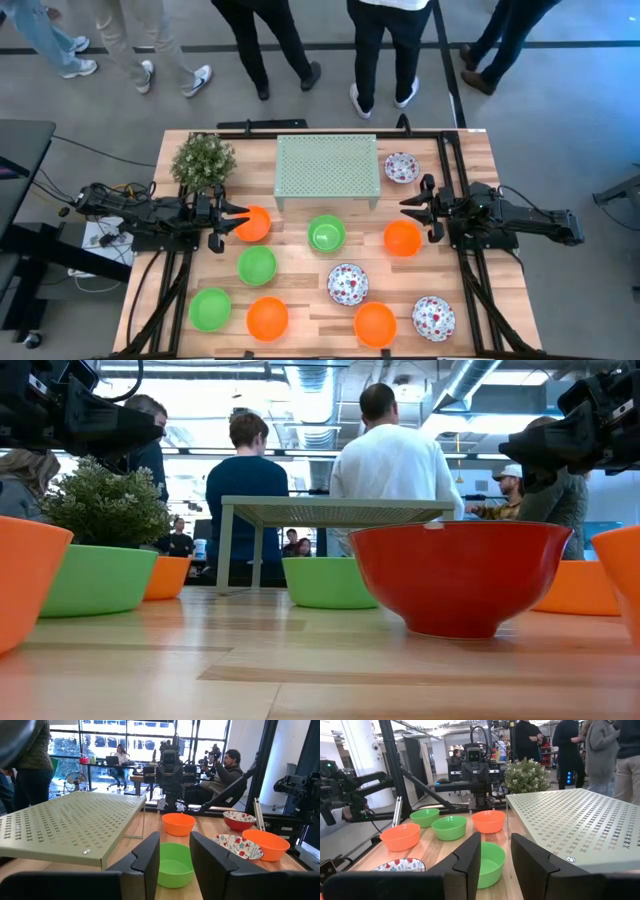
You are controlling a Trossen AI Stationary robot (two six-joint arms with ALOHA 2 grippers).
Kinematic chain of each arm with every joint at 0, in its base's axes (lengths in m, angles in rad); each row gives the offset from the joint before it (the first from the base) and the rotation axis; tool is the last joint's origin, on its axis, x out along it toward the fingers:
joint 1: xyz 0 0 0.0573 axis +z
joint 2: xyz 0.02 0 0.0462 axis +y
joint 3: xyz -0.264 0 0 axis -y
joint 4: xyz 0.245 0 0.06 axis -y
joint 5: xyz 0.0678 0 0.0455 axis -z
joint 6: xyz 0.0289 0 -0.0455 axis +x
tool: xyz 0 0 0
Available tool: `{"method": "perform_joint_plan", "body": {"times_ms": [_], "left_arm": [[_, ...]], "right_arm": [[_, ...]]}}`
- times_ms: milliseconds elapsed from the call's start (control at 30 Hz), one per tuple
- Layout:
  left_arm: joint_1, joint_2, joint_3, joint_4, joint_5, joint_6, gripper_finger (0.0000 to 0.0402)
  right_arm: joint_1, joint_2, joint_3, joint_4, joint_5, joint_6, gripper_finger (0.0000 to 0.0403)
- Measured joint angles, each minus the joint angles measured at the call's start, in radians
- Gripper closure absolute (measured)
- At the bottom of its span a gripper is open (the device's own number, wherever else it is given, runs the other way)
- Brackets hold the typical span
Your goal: Pick & Place Mini bowls
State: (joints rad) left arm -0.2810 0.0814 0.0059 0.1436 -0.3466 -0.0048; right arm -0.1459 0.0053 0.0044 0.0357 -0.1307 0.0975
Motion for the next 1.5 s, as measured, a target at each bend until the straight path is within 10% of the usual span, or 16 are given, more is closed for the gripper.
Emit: {"method": "perform_joint_plan", "body": {"times_ms": [1500], "left_arm": [[0.000, 0.000, 0.000, 0.013, 0.003, 0.000, 0.0294]], "right_arm": [[-0.006, 0.000, 0.000, 0.075, 0.028, -0.002, 0.0300]]}}
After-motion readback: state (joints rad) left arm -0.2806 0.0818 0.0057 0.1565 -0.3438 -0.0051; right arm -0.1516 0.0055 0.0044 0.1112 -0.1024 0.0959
